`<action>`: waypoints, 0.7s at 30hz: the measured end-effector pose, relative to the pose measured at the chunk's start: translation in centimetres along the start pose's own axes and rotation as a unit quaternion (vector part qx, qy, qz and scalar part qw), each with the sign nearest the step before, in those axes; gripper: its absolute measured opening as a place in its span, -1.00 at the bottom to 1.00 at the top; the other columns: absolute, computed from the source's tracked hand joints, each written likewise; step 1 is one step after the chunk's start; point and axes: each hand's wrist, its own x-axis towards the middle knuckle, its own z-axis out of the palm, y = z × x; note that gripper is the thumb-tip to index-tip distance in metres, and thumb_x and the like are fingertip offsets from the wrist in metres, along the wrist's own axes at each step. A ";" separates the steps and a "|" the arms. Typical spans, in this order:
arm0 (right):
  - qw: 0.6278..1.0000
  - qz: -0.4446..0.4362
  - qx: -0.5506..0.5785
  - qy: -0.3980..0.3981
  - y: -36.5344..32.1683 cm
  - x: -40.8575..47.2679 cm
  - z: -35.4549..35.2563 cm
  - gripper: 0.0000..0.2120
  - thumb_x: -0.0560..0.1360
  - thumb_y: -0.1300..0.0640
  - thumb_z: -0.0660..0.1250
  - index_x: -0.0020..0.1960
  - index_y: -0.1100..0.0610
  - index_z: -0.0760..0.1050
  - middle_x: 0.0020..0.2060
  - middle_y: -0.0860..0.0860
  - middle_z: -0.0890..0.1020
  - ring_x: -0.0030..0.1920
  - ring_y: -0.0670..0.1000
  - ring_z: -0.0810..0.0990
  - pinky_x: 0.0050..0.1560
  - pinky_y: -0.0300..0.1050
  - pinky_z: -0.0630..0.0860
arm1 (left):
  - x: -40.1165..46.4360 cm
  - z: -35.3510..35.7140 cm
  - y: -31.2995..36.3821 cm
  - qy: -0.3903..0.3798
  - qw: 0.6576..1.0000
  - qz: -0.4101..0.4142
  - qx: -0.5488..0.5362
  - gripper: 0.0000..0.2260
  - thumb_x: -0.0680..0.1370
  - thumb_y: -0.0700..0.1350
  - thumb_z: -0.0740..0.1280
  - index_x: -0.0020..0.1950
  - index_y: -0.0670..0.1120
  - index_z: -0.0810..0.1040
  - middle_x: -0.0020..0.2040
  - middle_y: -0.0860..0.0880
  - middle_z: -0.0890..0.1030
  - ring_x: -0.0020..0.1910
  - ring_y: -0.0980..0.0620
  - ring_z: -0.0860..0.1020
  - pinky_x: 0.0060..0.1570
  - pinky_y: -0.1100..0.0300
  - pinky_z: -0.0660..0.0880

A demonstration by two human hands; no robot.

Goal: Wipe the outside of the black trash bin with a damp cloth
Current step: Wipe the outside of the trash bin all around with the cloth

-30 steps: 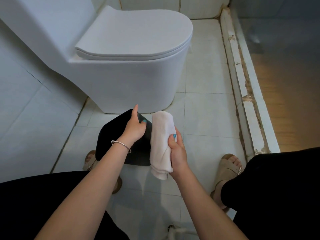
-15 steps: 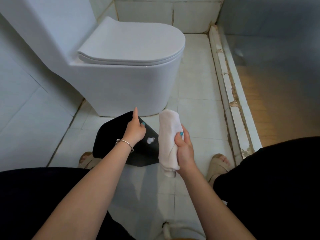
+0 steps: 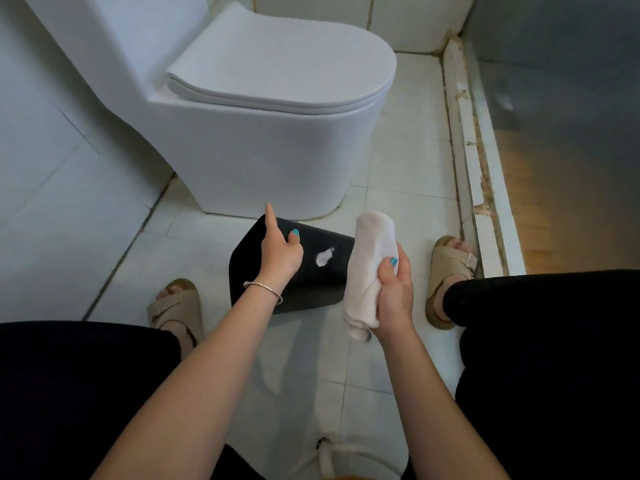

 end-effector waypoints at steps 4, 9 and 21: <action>0.999 -0.022 -0.038 0.011 0.0 2.0 0.3 -0.67 0.64 0.07 0.12 0.38 -0.17 0.33 0.19 -0.06 0.51 0.06 -0.09 0.54 -0.11 -0.22 0.50 | 0.9 0.3 -0.9 -0.001 1.000 0.002 0.014 -0.35 0.61 -0.21 0.18 0.57 0.08 -0.11 -0.24 0.07 0.41 -0.42 0.01 0.37 -0.13 -0.06 0.54; 0.996 -0.027 -0.087 0.017 0.1 4.5 0.8 -0.66 0.65 0.06 0.11 0.38 -0.20 0.33 0.23 -0.08 0.47 0.11 -0.08 0.51 -0.01 -0.20 0.49 | 1.6 0.4 -1.1 -0.008 0.999 0.023 0.039 -0.35 0.61 -0.20 0.19 0.57 0.07 -0.11 -0.24 0.04 0.44 -0.45 0.04 0.34 -0.38 0.21 0.39; 0.988 0.003 -0.157 0.005 3.6 8.7 0.0 -0.64 0.64 0.14 0.11 0.41 -0.08 0.33 0.31 -0.04 0.45 0.25 0.00 0.46 0.22 -0.11 0.41 | 2.1 -1.5 -1.4 0.004 0.997 0.037 0.068 -0.38 0.62 -0.21 0.18 0.57 0.09 -0.05 -0.28 0.23 0.21 -0.41 0.05 0.40 -0.35 0.22 0.43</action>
